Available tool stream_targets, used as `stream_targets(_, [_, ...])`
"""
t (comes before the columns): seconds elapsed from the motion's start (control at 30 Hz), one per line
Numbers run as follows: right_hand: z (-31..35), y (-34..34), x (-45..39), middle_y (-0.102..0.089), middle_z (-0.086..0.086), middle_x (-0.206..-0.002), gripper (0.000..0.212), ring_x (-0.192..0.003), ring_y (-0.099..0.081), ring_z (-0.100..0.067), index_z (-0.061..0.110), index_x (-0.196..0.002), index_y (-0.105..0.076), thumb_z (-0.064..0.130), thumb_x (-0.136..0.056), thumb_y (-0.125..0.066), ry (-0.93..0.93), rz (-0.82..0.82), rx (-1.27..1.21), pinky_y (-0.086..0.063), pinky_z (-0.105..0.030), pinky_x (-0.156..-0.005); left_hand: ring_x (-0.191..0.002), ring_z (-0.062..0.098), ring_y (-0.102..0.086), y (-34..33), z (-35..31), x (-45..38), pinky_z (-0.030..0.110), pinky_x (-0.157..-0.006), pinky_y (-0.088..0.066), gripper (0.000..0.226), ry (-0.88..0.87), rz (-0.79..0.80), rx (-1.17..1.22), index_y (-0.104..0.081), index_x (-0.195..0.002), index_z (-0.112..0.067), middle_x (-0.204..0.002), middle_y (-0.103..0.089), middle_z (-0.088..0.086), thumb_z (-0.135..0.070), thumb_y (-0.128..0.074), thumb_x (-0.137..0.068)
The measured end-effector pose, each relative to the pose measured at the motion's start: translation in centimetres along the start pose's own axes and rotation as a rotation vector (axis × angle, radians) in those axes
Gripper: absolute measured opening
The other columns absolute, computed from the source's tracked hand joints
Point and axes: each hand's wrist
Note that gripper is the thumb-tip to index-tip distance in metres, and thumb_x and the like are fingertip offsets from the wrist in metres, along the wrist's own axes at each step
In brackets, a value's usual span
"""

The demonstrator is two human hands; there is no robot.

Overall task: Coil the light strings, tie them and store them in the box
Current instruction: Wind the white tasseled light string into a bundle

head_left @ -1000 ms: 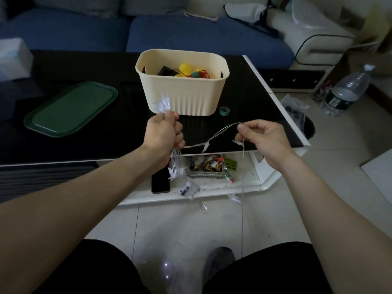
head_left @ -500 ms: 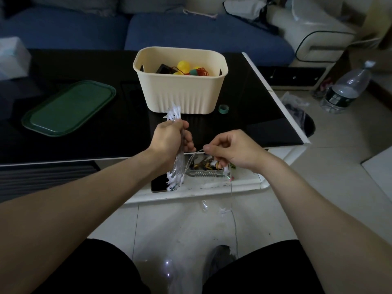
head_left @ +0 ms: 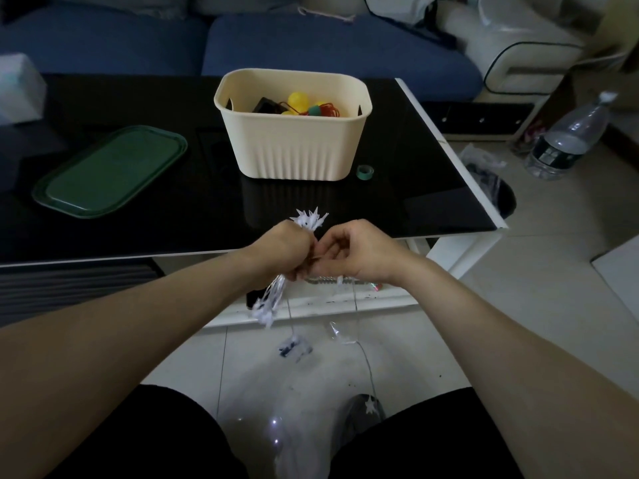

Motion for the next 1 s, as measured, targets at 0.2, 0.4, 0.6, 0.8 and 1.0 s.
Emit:
stream_targets(0.2, [0.4, -0.3, 0.0, -0.065, 0.004, -0.091, 0.044, -0.075, -0.060, -0.007, 0.024, -0.095, -0.061, 0.025, -0.067, -0.094, 0.029, -0.155, 0.189, -0.047, -0.021, -0.064, -0.040, 0.019, -0.046, -0.2, 0.2, -0.3, 0.021, -0.040, -0.034, 0.033, -0.044, -0.098, 0.052, -0.053, -0.070, -0.008, -0.061, -0.054, 0.017, -0.005, -0.037, -0.099])
stream_targets(0.4, [0.5, 0.1, 0.7, -0.061, 0.010, -0.096, 0.048, -0.085, -0.060, -0.006, 0.022, -0.107, -0.059, 0.048, -0.076, -0.084, -0.181, -0.031, 0.374, -0.045, -0.021, -0.066, -0.035, 0.011, -0.040, 0.1, -0.8, 0.2, 0.021, -0.040, -0.031, 0.026, -0.119, -0.172, 0.394, -0.052, -0.082, -0.011, -0.059, -0.057, 0.007, -0.015, -0.038, -0.104])
stream_targets(0.6, [-0.2, 2.1, 1.0, -0.075, -0.007, -0.086, 0.041, -0.068, -0.069, -0.019, 0.009, -0.092, -0.070, 0.049, -0.096, -0.062, -0.482, 0.055, 0.347, -0.056, -0.031, -0.063, -0.038, 0.009, -0.035, 1.2, -1.4, 0.4, 0.021, -0.039, -0.028, 0.031, -0.214, -0.251, 0.518, -0.049, -0.082, -0.013, -0.061, -0.054, 0.004, -0.021, -0.034, -0.108])
stream_targets(0.8, [-0.1, 4.3, 2.3, -0.072, -0.019, -0.080, 0.049, -0.064, -0.070, -0.024, -0.002, -0.086, -0.066, 0.044, -0.101, -0.057, -0.532, -0.143, -0.092, -0.063, -0.034, -0.063, -0.040, 0.011, -0.035, 1.7, -1.6, 0.5, 0.023, -0.041, -0.028, 0.031, -0.240, -0.294, 0.548, -0.048, -0.082, -0.013, -0.055, -0.057, -0.001, -0.022, -0.033, -0.108])
stream_targets(1.0, [-0.2, 5.0, 2.1, -0.073, -0.007, -0.081, 0.012, -0.072, -0.066, -0.017, 0.011, -0.087, -0.074, 0.020, -0.094, -0.070, -0.227, -0.474, -0.173, -0.060, -0.039, -0.080, -0.039, 0.011, -0.035, 1.3, -1.4, 0.5, 0.022, -0.040, -0.026, 0.030, -0.250, -0.239, 0.559, -0.049, -0.082, -0.013, -0.057, -0.053, 0.000, -0.020, -0.035, -0.107])
Point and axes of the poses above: each hand's wrist, its own x-axis away from the middle knuckle, its own y-axis out of the back of the hand, z = x × y
